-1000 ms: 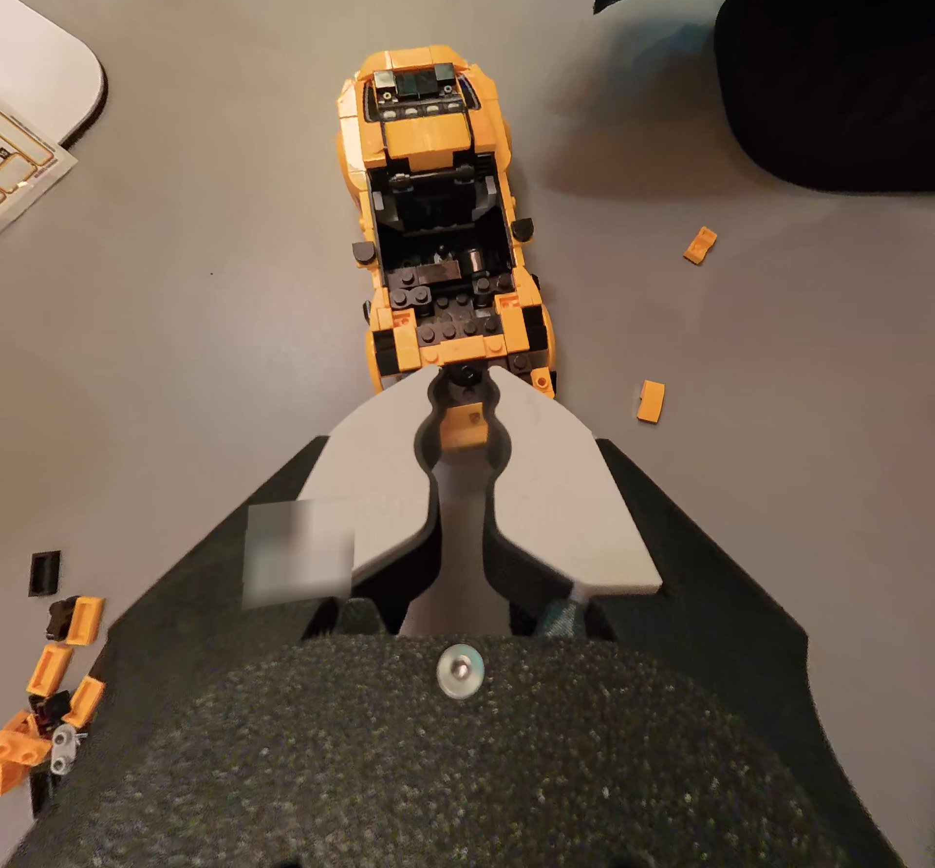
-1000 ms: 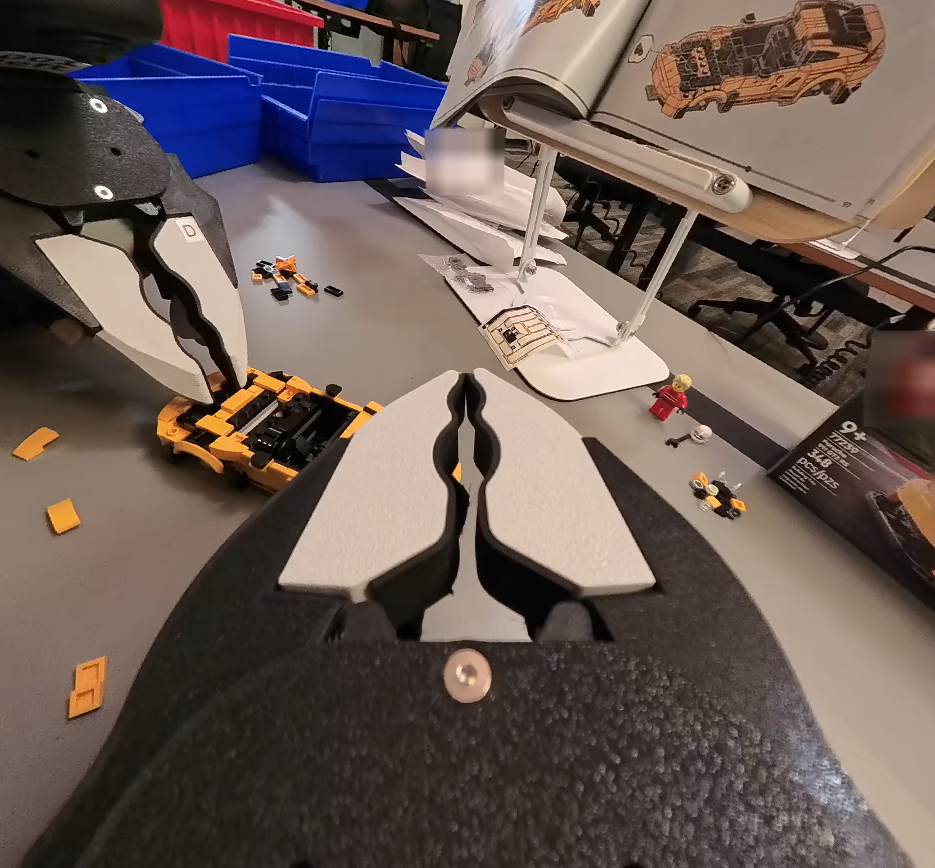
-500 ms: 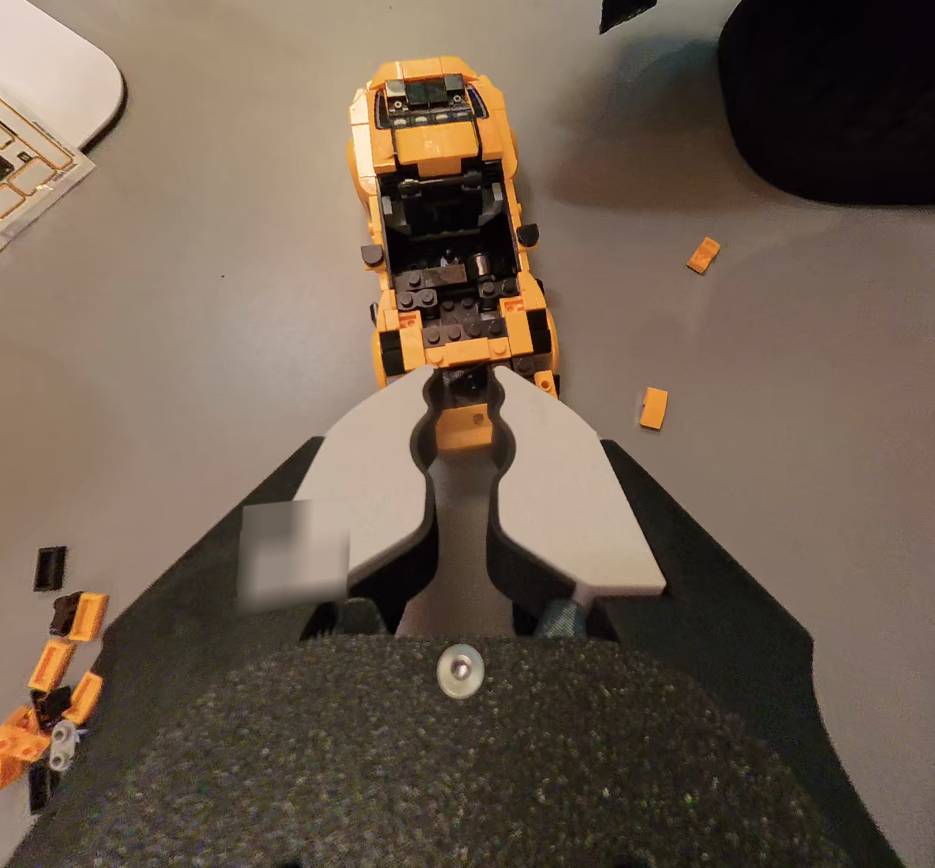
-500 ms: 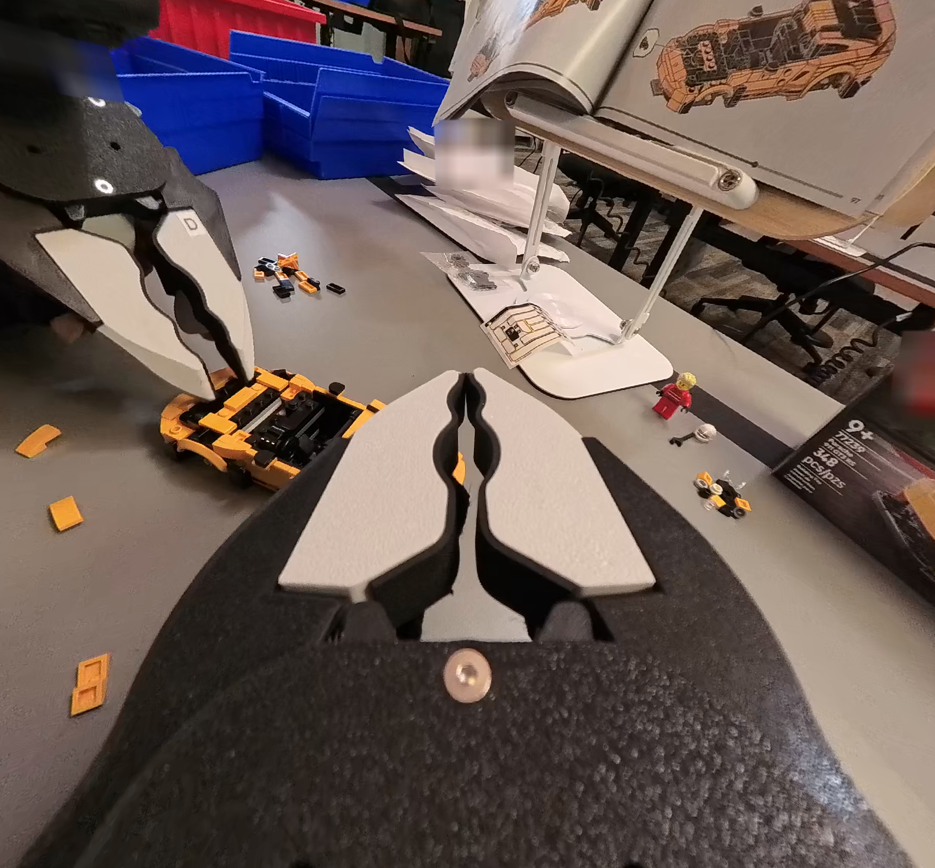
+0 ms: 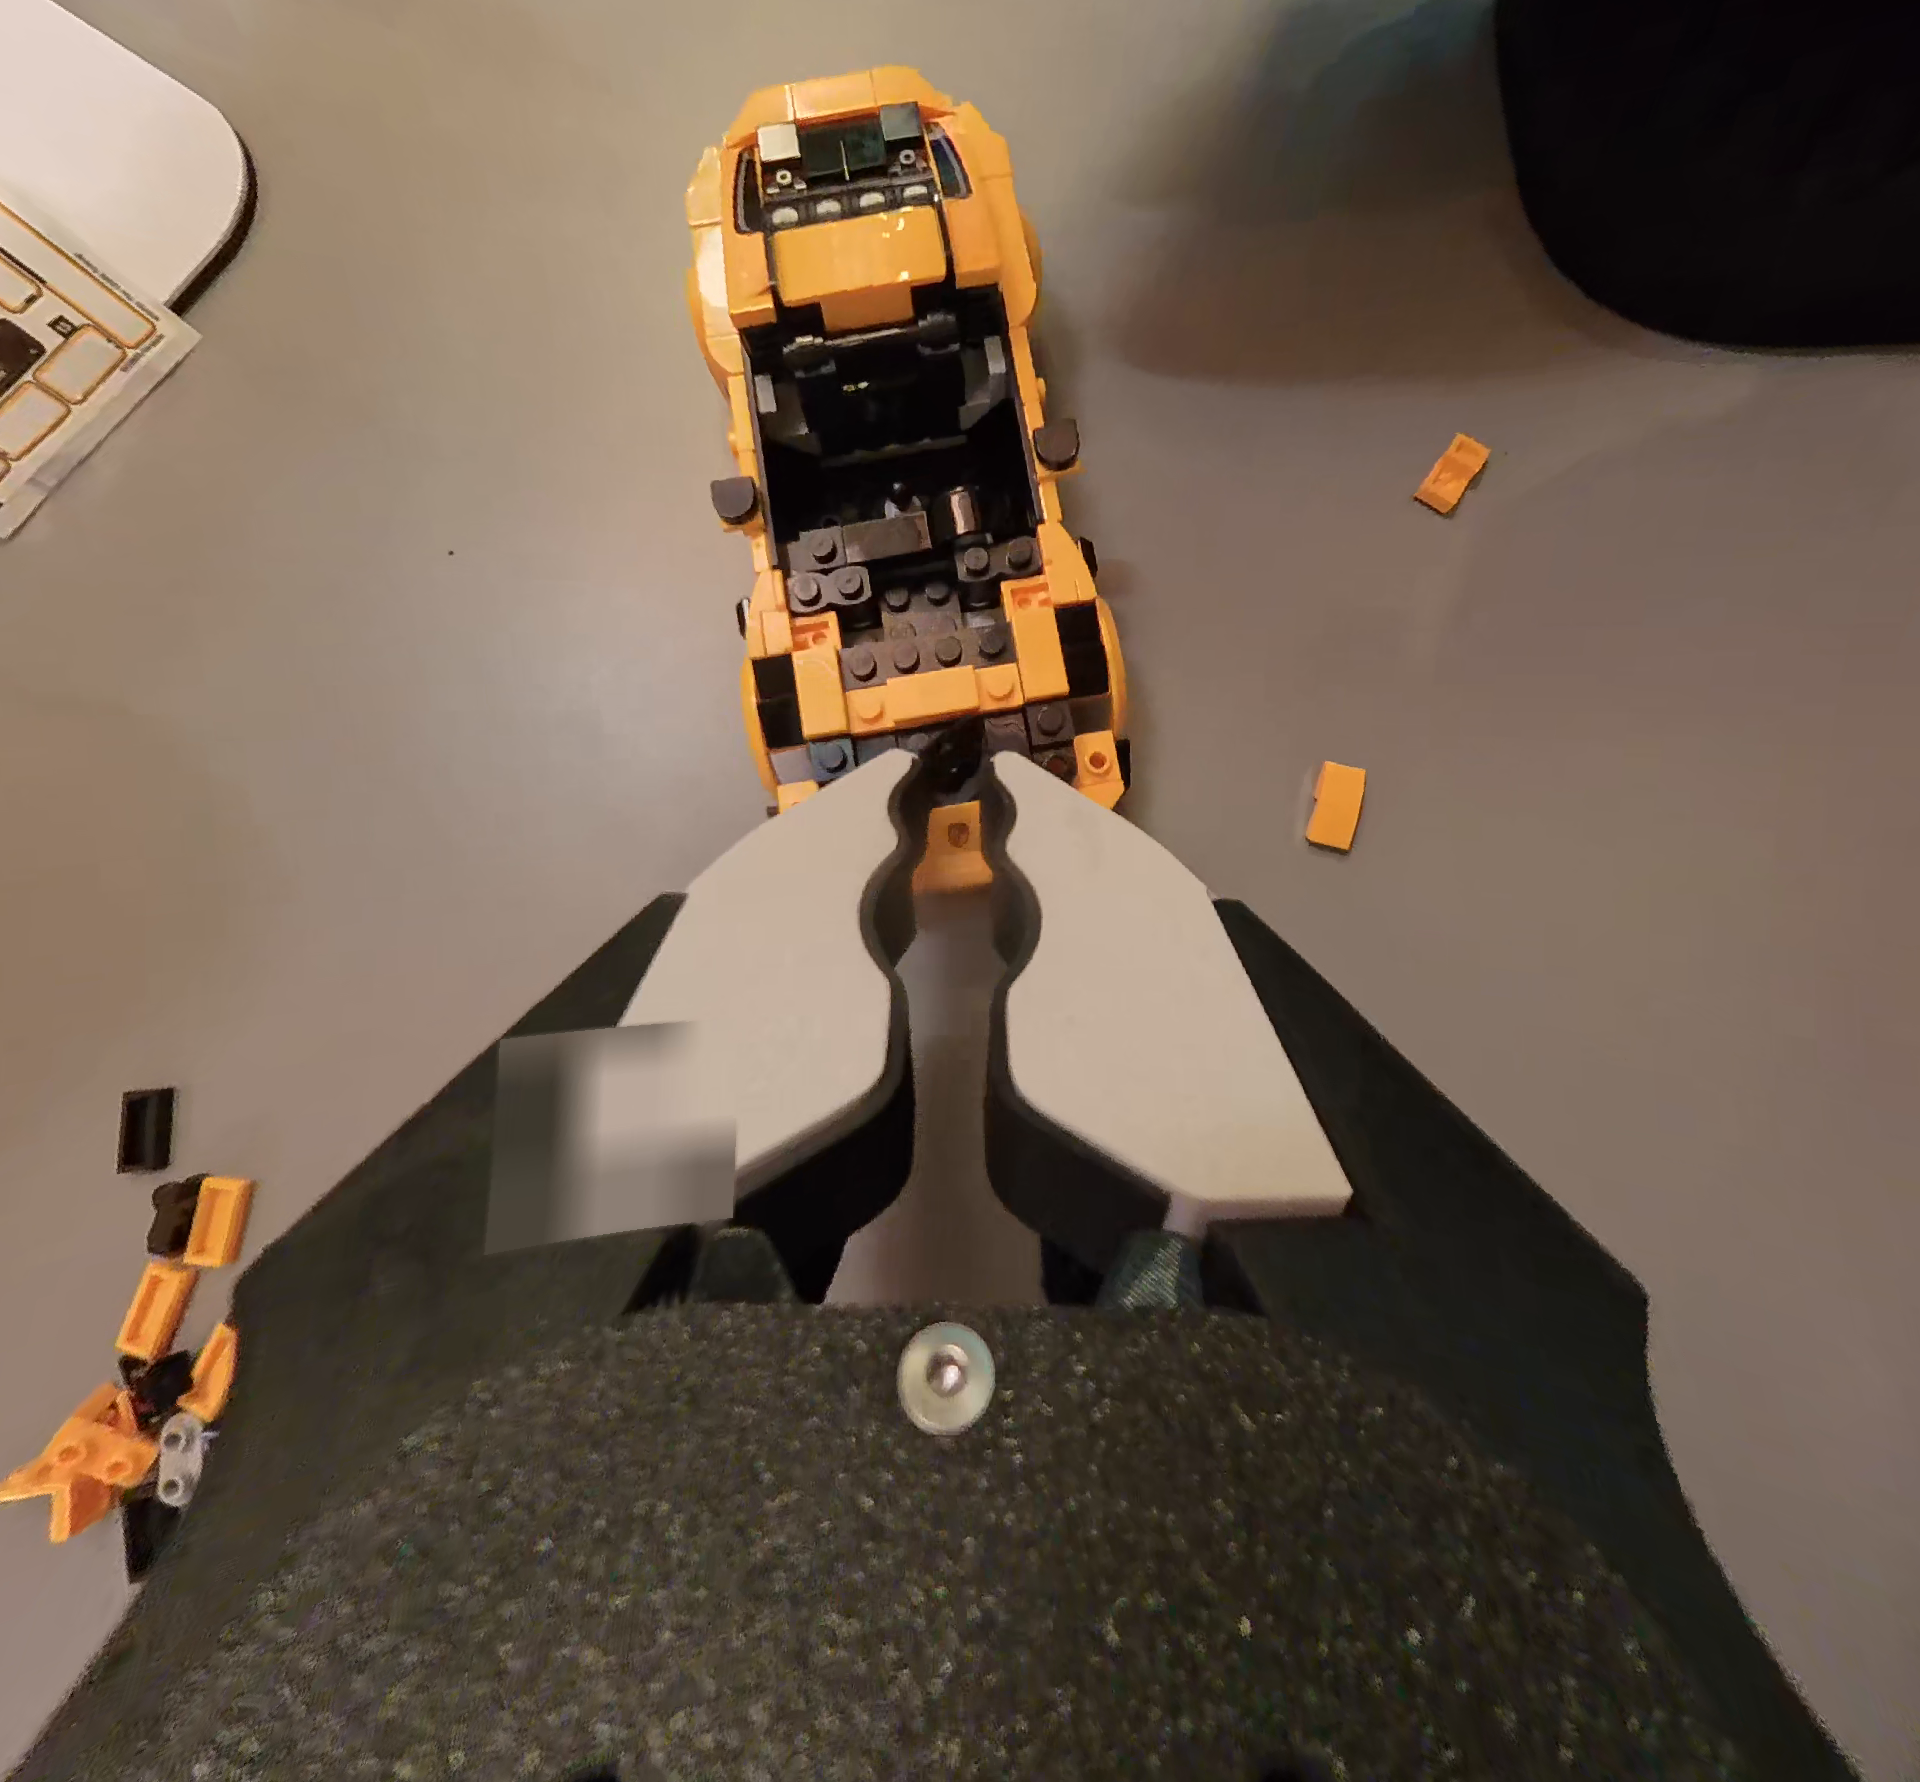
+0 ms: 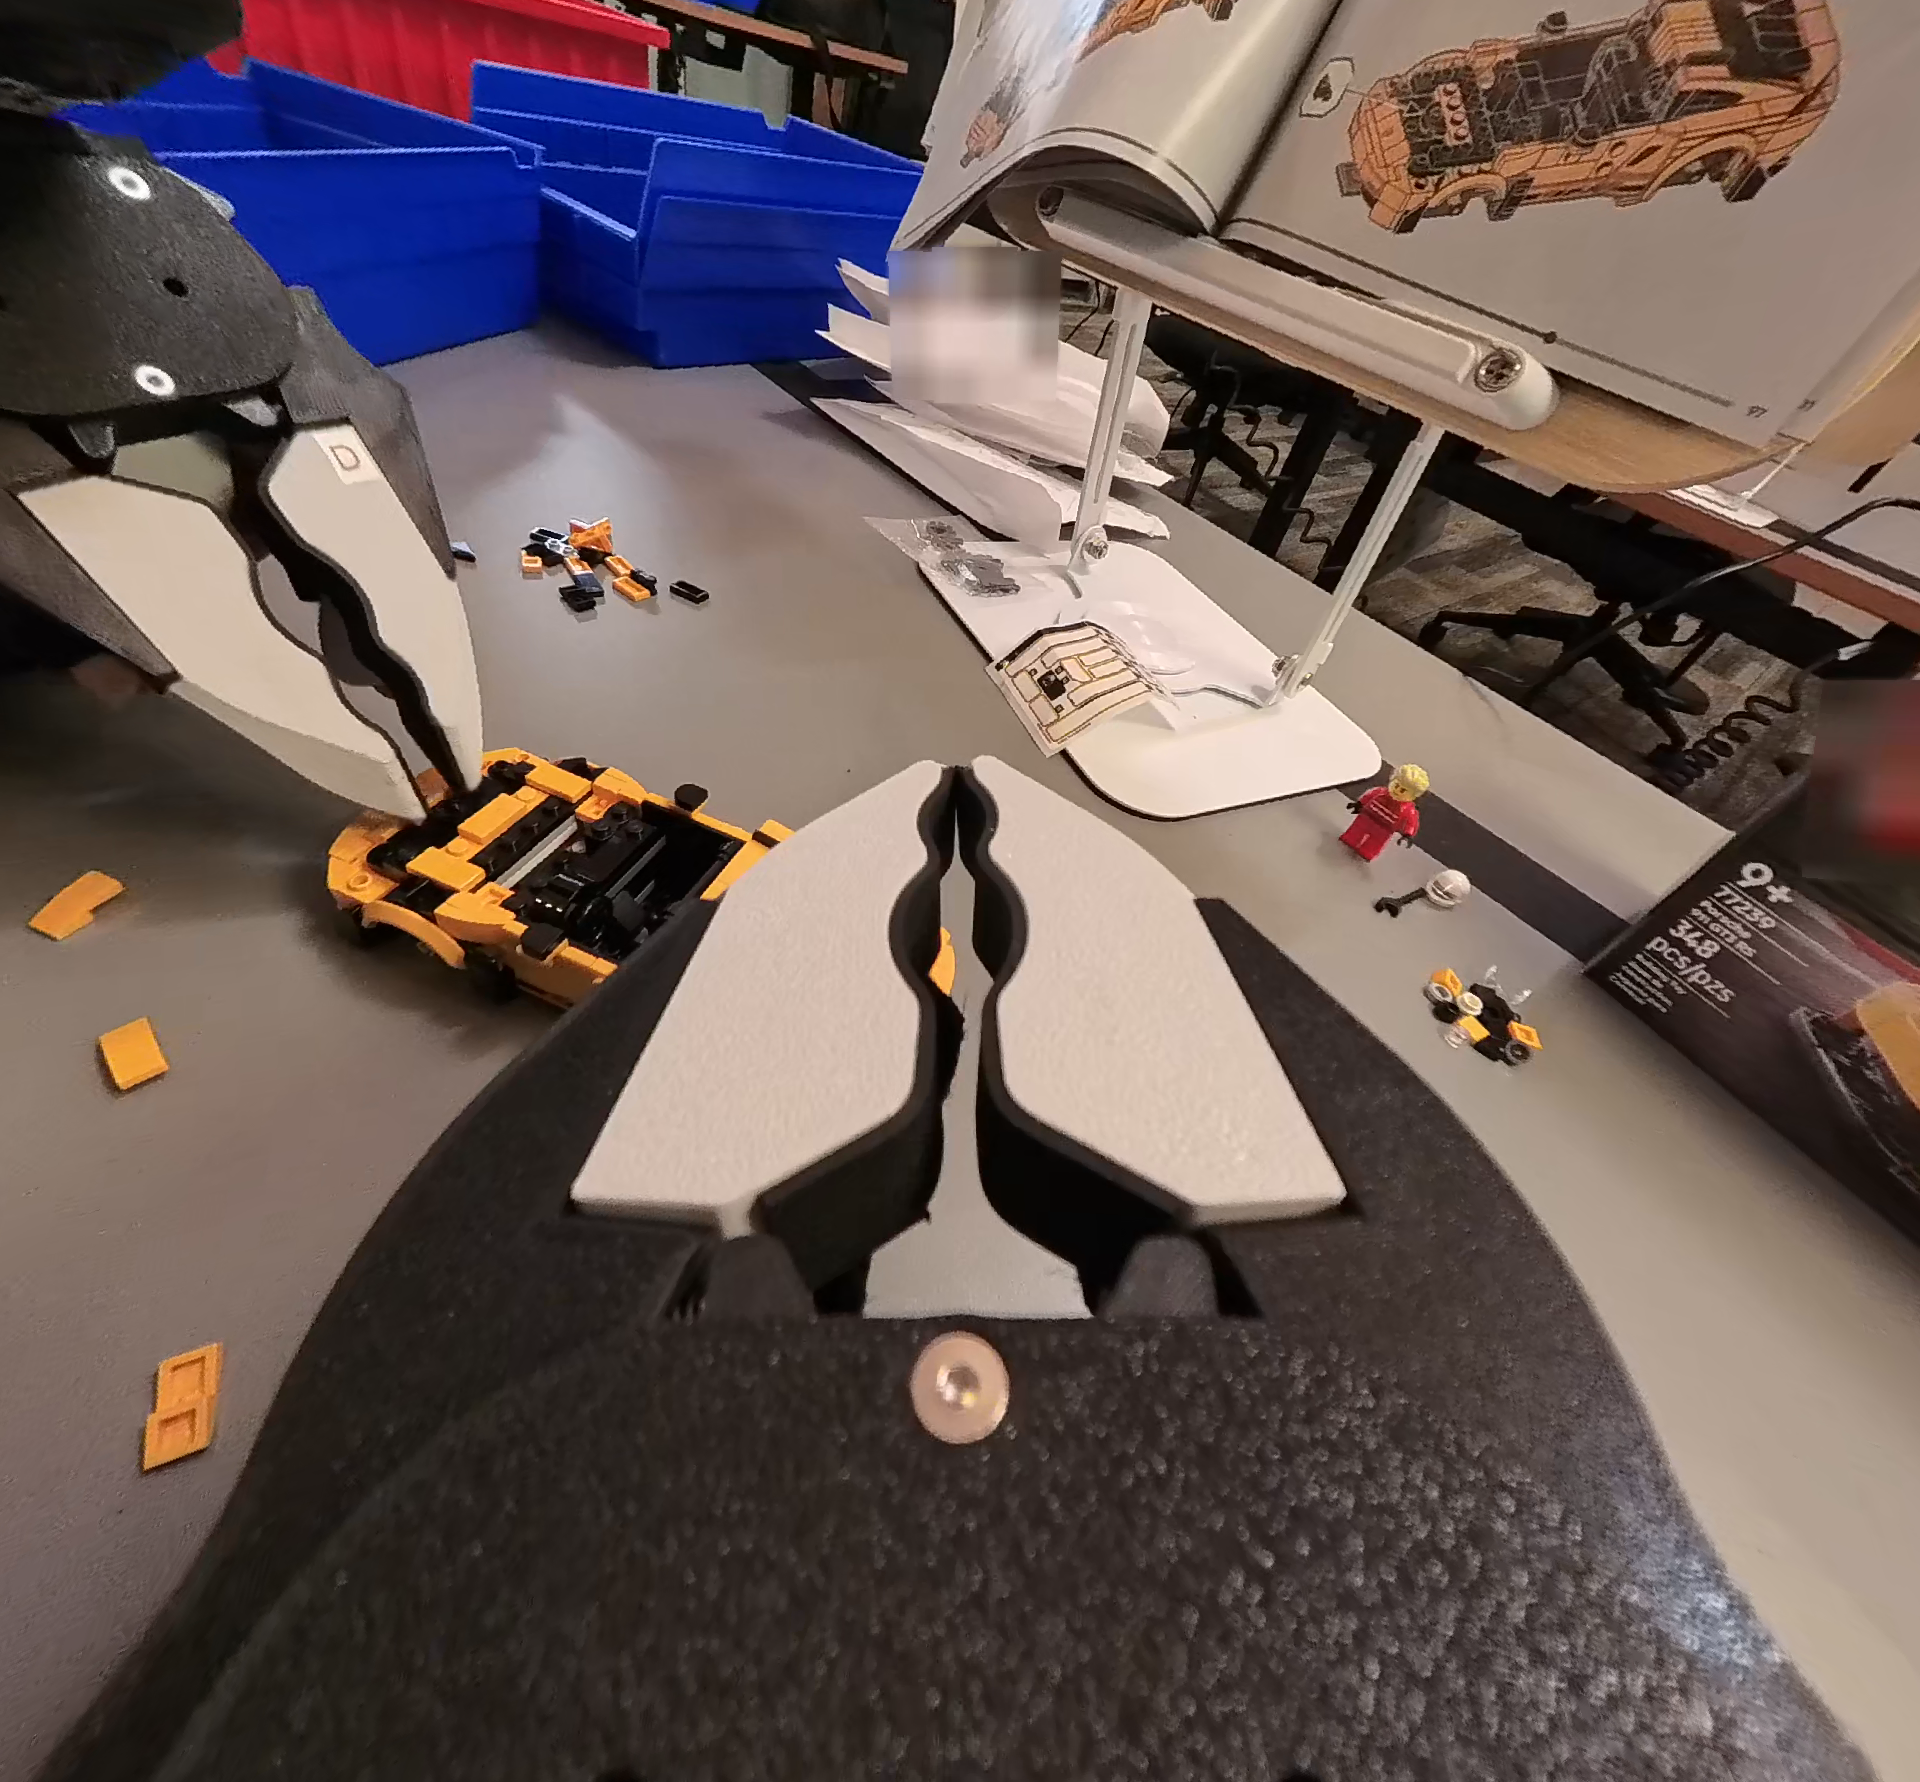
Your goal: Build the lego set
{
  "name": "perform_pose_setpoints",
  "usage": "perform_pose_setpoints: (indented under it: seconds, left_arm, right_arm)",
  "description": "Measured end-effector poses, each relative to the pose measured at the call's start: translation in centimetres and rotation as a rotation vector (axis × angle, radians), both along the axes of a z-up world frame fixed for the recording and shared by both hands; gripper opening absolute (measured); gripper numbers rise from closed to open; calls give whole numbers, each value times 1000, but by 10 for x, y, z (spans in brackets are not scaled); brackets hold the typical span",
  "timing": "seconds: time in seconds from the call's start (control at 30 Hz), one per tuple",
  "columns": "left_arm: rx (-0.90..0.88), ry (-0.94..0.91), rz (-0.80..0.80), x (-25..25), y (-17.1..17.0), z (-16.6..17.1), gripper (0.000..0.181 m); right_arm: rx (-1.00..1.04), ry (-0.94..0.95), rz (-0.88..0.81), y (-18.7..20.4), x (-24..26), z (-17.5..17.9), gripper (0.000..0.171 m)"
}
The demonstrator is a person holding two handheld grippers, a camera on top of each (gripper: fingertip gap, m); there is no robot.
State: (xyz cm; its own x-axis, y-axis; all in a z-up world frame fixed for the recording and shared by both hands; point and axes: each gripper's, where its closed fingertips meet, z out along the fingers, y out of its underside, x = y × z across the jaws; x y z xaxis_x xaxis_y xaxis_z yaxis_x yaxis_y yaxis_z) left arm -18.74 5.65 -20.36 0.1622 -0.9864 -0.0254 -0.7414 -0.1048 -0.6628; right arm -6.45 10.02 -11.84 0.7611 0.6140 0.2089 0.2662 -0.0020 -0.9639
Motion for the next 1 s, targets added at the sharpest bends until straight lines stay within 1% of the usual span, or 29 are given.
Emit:
perform_pose_setpoints:
  seconds: [0.23,0.67,0.87,1.0]
  left_arm:
    - [13,2,-18,2,3,-1,7]
    - [97,6,-120,4,0,2,8]
    - [104,-12,-119,5,1,5,9]
    - [85,1,-91,0,3,6,13]
  right_arm:
    - [0,0,-1,0,0,0,0]
    - [-2,0,-2,0,1,-1,0]
    - [-2,0,-3,1,1,-1,0]
    - [-4,2,-2,1,1,-1,0]
